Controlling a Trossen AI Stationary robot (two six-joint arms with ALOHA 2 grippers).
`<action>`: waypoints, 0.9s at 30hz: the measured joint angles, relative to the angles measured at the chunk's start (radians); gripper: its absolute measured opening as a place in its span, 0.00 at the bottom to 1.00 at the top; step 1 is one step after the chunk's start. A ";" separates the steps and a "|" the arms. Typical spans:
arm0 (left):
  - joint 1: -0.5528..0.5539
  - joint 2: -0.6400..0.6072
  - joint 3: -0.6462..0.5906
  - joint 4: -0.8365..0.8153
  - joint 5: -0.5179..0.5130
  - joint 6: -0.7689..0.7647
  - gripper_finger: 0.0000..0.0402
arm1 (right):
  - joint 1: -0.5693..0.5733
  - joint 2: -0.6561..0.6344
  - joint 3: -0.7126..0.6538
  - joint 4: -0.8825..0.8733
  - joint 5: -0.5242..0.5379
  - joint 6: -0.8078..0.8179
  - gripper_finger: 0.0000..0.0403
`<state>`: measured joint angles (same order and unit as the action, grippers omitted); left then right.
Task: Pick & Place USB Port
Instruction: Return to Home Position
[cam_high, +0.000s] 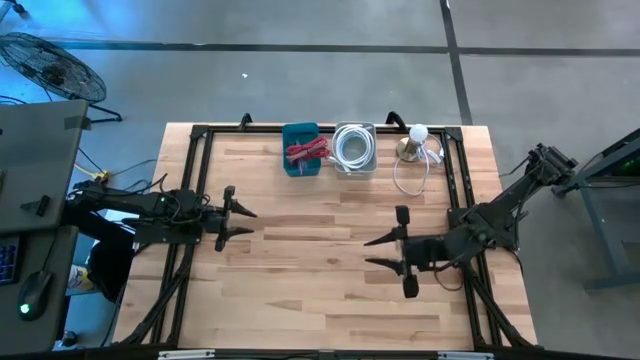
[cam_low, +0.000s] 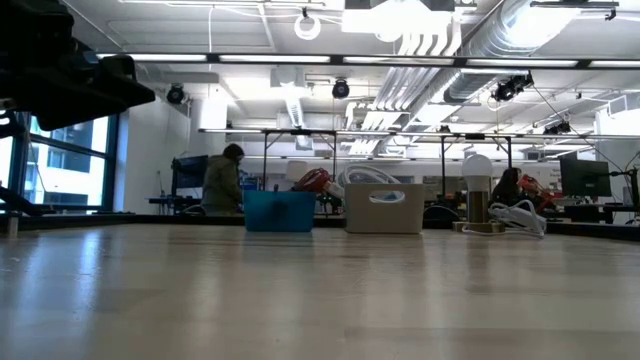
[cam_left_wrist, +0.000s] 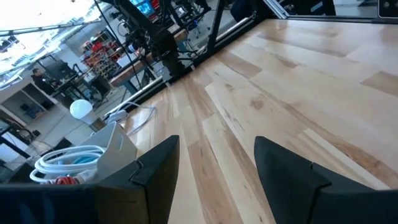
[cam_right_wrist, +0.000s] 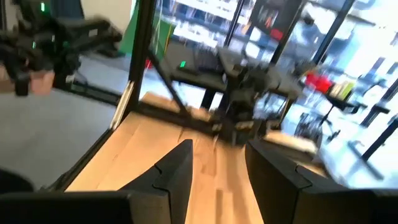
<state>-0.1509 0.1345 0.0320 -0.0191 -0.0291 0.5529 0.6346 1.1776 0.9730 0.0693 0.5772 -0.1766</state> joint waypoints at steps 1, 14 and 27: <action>0.000 0.000 0.000 0.003 -0.001 0.000 0.50 | 0.001 -0.016 0.000 0.012 0.001 -0.017 0.35; 0.000 0.000 -0.001 0.013 -0.002 0.000 0.50 | 0.049 -0.420 0.005 -0.214 0.166 -0.067 0.35; 0.000 0.001 -0.001 0.016 -0.001 0.000 0.50 | -0.075 -0.661 -0.196 -0.279 0.392 -0.134 0.35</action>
<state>-0.1511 0.1352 0.0307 -0.0033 -0.0304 0.5526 0.5591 0.5170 0.7769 -0.2099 0.9692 -0.3103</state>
